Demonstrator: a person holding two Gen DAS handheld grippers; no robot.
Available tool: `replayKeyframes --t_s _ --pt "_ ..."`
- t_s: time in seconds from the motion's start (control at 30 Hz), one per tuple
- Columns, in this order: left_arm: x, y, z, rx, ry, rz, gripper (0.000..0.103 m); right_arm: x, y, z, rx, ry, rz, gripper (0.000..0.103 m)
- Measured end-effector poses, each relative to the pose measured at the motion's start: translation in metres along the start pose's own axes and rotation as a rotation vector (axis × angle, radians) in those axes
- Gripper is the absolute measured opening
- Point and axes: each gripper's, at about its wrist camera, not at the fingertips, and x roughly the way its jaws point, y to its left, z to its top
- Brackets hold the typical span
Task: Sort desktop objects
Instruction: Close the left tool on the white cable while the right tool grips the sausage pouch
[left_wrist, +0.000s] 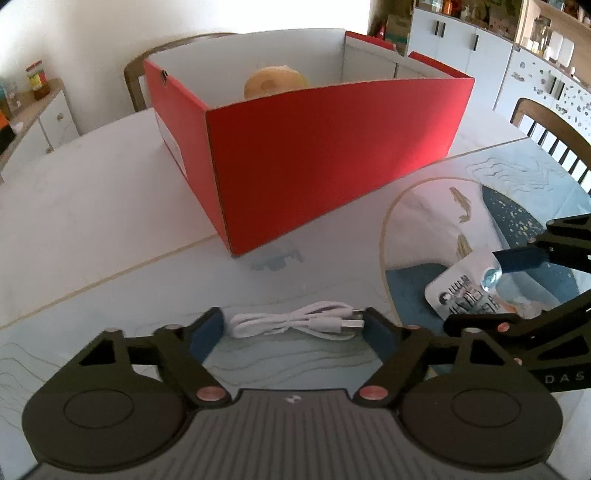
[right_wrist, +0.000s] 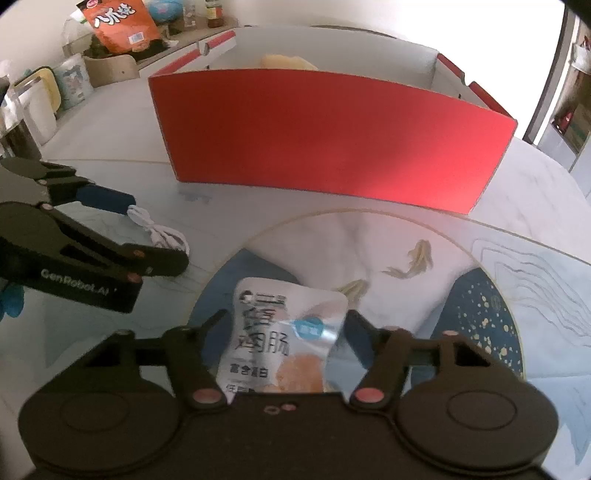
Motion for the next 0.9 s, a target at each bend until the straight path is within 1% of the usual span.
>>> replayKeyframes --t_s 0.13,0.23,0.27,0.47,0.9 --pt "0.0 -0.003 -0.001 0.005 -0.003 0.012 0.076 0.002 -0.002 0.004 0.009 -0.003 0.001 0.058" --pt "-0.001 -0.004 -0.001 0.001 -0.004 0.01 0.076 -0.001 -0.007 0.009 0.02 -0.005 0.01 0.05" --pt "-0.001 -0.004 -0.001 0.001 -0.006 0.013 0.076 -0.003 -0.008 0.011 0.022 -0.01 0.013 0.049" --pt "-0.003 -0.006 -0.001 -0.001 -0.003 0.005 0.076 -0.01 -0.006 0.008 -0.002 -0.032 0.008 0.046" --pt "-0.013 -0.011 0.003 -0.013 -0.014 -0.01 0.075 -0.018 -0.011 0.006 0.01 -0.049 0.017 0.045"
